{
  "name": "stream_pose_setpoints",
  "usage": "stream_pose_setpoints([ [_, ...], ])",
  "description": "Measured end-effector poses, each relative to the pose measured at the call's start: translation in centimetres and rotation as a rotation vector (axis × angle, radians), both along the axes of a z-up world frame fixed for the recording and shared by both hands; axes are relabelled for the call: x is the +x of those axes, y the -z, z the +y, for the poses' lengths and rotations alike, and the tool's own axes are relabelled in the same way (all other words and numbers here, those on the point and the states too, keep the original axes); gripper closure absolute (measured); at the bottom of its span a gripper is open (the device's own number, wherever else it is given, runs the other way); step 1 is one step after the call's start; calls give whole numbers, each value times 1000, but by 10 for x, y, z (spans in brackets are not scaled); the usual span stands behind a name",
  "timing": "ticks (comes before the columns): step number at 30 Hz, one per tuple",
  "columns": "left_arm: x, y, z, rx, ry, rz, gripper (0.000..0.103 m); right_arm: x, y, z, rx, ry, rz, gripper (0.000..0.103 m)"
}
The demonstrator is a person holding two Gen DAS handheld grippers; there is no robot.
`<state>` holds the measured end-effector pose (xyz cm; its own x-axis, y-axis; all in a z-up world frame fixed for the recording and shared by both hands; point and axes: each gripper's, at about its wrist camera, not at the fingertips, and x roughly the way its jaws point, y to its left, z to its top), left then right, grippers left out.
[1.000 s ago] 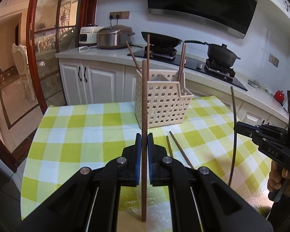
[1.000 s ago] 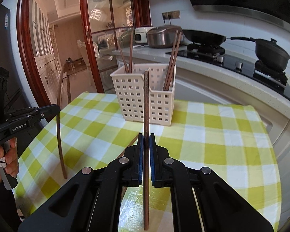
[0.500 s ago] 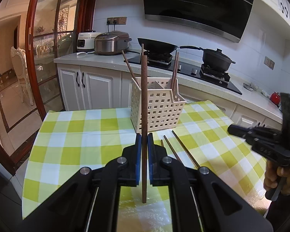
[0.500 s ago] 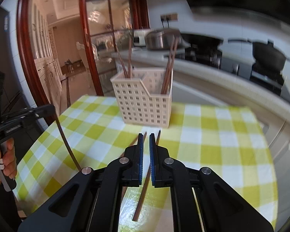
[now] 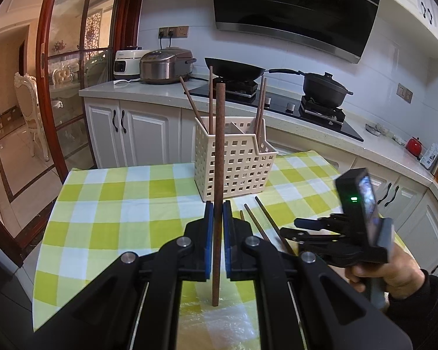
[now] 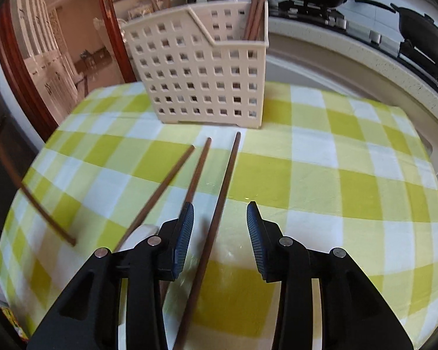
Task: Organize utensils
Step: 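Lift the left tool's chopstick upright toward the caddy while the right tool lifts its chopstick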
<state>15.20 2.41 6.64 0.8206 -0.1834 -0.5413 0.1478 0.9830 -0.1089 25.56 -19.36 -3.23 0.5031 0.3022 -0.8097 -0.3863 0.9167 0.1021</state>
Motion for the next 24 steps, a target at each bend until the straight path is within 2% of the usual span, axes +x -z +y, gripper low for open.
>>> stream_pose_setpoints([
  [4, 0, 0, -1, -2, 4, -1, 96, 8, 8, 8, -41, -12, 12, 67],
  [7, 0, 0, -4, -3, 12, -3, 96, 13, 14, 14, -80, -15, 7, 71],
  [11, -1, 1, -4, -4, 18, -3, 96, 19, 14, 20, -83, -37, 4, 92],
  [14, -1, 0, -5, -4, 20, -3, 96, 18, 13, 20, -75, -45, 6, 95],
  [24, -1, 0, -7, -4, 28, -7, 97, -14, -44, -12, 46, -28, -110, 96],
])
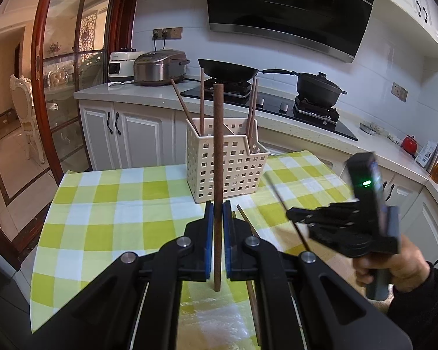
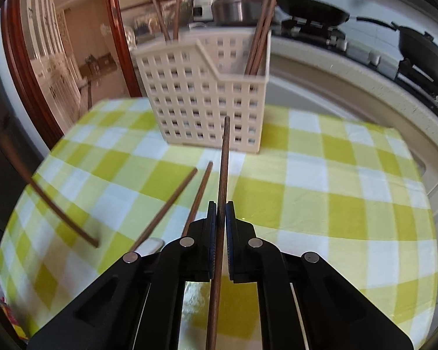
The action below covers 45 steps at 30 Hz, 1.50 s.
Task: Organize utensils
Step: 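Lift the left tool's chopstick upright toward the caddy while the right tool lifts its chopstick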
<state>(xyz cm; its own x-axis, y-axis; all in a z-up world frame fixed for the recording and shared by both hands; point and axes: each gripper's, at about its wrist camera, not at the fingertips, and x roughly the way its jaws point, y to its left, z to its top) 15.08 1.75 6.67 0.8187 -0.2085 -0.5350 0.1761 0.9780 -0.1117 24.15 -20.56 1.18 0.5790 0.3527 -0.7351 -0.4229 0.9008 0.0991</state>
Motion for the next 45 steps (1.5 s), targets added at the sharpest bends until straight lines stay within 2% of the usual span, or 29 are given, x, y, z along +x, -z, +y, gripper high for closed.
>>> stream_pose_setpoints([
  [6, 0, -2, 1, -10, 9, -3, 97, -18, -37, -21, 58, 14, -73, 96],
  [10, 1, -2, 2, -13, 11, -1, 97, -27, -49, -27, 70, 11, -95, 96],
  [13, 2, -1, 0, -13, 15, 4, 97, -20, -39, -22, 26, 1, -53, 96],
  [18, 2, 0, -1, -12, 17, 4, 97, 1, -5, -16, -40, 8, 22, 79],
  [23, 0, -1, 0, -12, 17, -1, 97, 33, 32, -18, -140, 36, 104, 78],
  [30, 0, 1, -1, -16, 21, 5, 97, 58, 57, -22, -195, 42, 171, 78],
  [35, -1, 0, 0, -19, 16, 3, 97, 67, 59, -26, -165, 21, 188, 79],
  [39, -1, 1, 1, -21, 15, 4, 97, 73, 58, -32, -143, 10, 199, 96],
  [45, -1, 1, 1, -21, 13, 5, 97, 65, 41, -44, -94, 22, 154, 96],
])
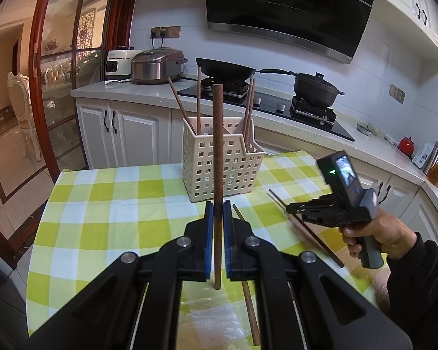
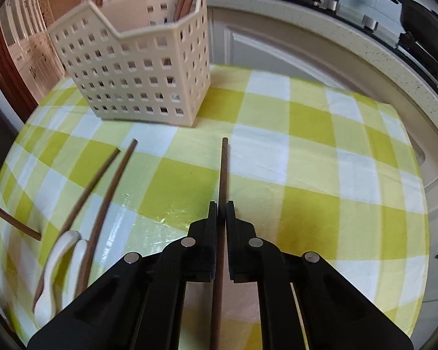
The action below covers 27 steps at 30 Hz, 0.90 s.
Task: Organize utensils
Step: 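Lift the left tool's chopstick upright toward the caddy while the right tool lifts its chopstick, then lower both held chopsticks into the caddy and open both tools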
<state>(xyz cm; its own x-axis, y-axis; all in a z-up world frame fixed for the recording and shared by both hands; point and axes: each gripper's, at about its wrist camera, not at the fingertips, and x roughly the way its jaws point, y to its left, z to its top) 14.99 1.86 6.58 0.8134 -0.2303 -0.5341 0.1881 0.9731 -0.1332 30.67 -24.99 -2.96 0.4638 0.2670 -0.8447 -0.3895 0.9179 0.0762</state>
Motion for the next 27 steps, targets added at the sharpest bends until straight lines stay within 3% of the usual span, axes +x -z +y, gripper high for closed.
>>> stream_pose_setpoints([
  [13, -2, -4, -4, 7, 10, -11, 97, -73, -95, -12, 129, -13, -237, 96],
  [27, 3, -14, -7, -2, 29, -23, 97, -94, -120, -21, 190, 6, -299, 97],
])
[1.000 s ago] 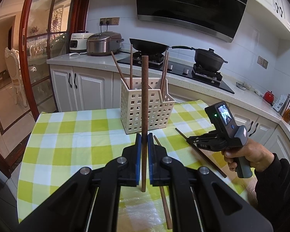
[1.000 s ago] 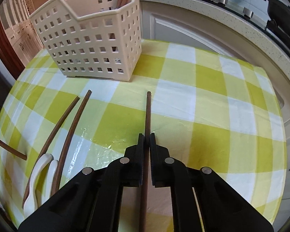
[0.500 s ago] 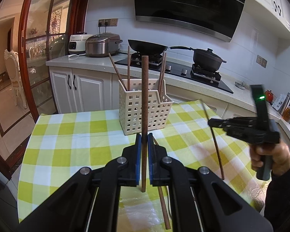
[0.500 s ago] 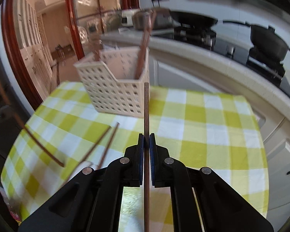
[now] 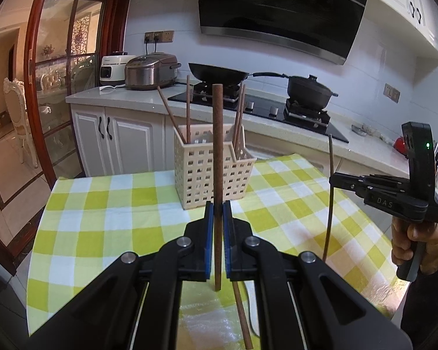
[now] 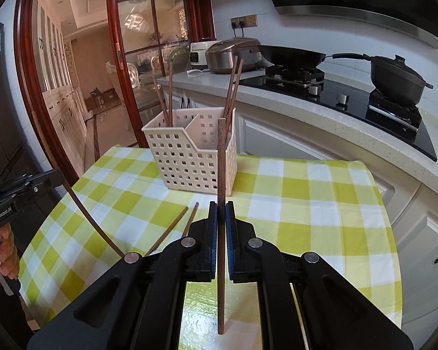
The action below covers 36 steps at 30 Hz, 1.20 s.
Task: Organize utensils
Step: 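Lower both held chopsticks into the caddy and open both tools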
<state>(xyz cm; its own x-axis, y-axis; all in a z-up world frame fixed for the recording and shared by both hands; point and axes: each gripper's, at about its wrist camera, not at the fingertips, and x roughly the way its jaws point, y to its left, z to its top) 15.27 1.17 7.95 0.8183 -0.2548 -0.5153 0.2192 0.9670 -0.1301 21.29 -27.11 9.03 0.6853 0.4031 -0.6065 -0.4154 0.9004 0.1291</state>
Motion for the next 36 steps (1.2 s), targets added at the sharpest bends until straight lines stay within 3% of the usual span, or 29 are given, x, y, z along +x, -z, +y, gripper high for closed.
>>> stream_pose_setpoints([
  [11, 47, -84, -1, -19, 29, -83, 97, 42, -79, 23, 54, 22, -134, 96],
  [19, 103, -136, -14, 14, -8, -123, 97, 100, -111, 48, 85, 52, -199, 96],
  [28, 159, -132, -24, 73, -65, -100, 97, 155, -101, 68, 95, 74, -203, 96],
  [36, 189, -100, -23, 81, -83, -47, 97, 167, -80, 80, 107, 69, -184, 96],
])
